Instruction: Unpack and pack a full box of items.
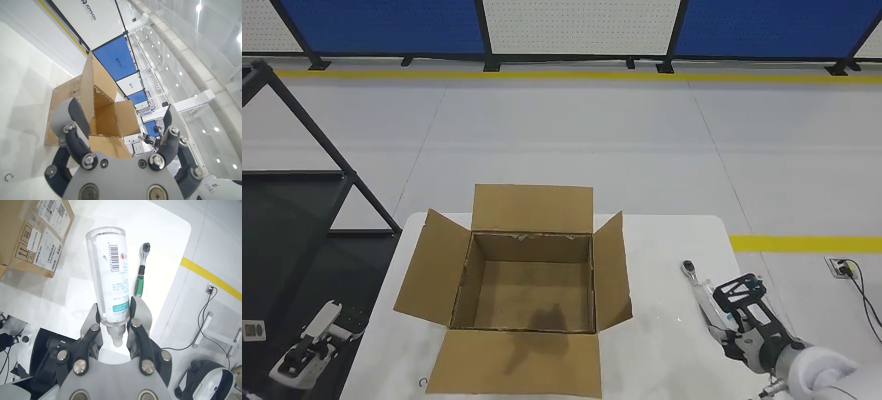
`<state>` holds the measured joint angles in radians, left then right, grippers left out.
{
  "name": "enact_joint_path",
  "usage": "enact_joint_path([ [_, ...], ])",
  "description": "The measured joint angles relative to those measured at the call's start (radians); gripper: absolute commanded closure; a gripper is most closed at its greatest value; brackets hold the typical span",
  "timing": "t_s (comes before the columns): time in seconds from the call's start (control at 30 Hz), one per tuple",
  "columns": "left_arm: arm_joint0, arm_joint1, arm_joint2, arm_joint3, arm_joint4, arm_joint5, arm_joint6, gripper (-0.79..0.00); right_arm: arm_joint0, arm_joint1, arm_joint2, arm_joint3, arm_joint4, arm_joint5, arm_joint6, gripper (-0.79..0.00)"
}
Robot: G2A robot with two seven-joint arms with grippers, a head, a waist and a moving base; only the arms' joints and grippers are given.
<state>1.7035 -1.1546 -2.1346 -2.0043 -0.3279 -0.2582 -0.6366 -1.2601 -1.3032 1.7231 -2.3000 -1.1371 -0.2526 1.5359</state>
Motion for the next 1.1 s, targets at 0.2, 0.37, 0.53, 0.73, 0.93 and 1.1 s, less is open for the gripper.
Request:
enact_joint_path([
  [0.2,0.0,0.0,0.0,0.0,0.0,0.0,0.0,-0.785,0.0,0.0,0.0,0.0,0.0,0.0,0.0,0.0],
  [0.37,0.0,0.0,0.002,0.0,0.0,0.002,0.004,-0.785,-0.005,0.0,-0.003,0.007,0.0,-0.001,-0.008,0.0],
  [0.53,0.002,-0.001,0.007,0.021,-0.015,0.014,0.023,-0.785,-0.019,0.007,-0.046,0.101,-0.053,-0.004,-0.051,0.0],
  [0.73,-0.02,0.004,-0.002,0.044,-0.024,0.025,0.013,-0.785,-0.025,0.014,-0.067,0.254,-0.054,0.012,-0.075,0.0],
  [0.93,-0.026,0.005,-0.002,0.045,-0.021,0.03,0.013,-0.785,-0.026,0.023,-0.048,0.388,0.002,-0.003,-0.082,0.0],
  [1.1,-0.026,0.005,-0.002,0.045,-0.021,0.029,0.013,-0.785,-0.025,0.032,-0.049,0.443,0.001,0.001,-0.092,0.0],
])
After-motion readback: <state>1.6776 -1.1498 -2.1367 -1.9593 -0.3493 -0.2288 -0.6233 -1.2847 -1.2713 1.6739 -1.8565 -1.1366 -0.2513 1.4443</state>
